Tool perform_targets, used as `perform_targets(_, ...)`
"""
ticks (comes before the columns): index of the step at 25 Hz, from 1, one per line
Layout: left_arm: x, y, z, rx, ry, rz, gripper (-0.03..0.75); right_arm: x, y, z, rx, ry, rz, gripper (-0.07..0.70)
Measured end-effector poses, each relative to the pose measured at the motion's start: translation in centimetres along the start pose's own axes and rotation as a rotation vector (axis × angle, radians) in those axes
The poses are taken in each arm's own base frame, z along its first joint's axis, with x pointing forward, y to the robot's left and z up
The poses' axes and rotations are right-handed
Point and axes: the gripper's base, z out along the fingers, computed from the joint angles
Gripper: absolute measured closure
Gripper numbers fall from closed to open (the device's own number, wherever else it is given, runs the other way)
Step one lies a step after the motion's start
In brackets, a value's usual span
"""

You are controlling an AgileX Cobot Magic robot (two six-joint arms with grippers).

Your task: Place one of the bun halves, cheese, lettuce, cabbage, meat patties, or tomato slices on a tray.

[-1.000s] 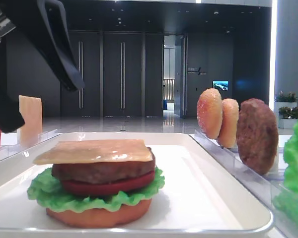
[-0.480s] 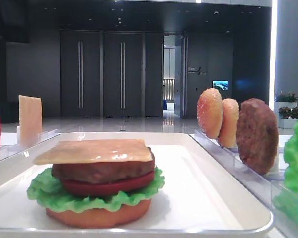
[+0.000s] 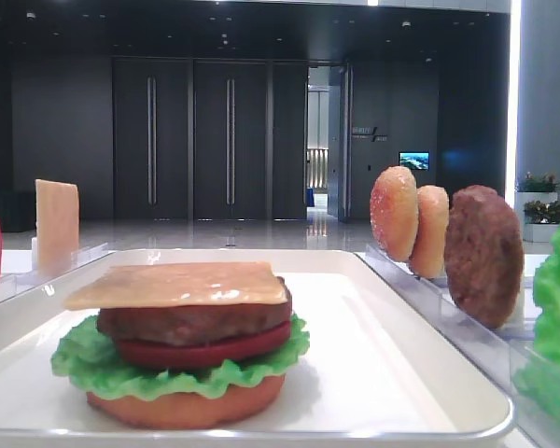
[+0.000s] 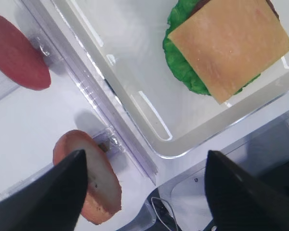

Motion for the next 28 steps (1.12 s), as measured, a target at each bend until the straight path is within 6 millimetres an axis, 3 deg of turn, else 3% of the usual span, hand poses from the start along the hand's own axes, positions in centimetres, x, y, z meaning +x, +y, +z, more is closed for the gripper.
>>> perform_targets(5,0.0,1.0,-0.1,-0.045,-0.001,0.015,0.139,0.0,0.0,0.0,0.0,0.0,0.0,0.185)
perform_targets(11,1.1,5.2,-1.8,-0.116,-0.05,-0.117,0.139,0.0,0.0,0.0,0.0,0.0,0.0,0.185)
perform_targets(21,7.1,12.7,-7.0,-0.265,-0.182,-0.503,0.139,0.0,0.0,0.0,0.0,0.0,0.0,0.185)
perform_targets(28,9.7,13.6,-9.0,-0.343,-0.227,-0.595,0.139,0.0,0.0,0.0,0.0,0.0,0.0,0.185)
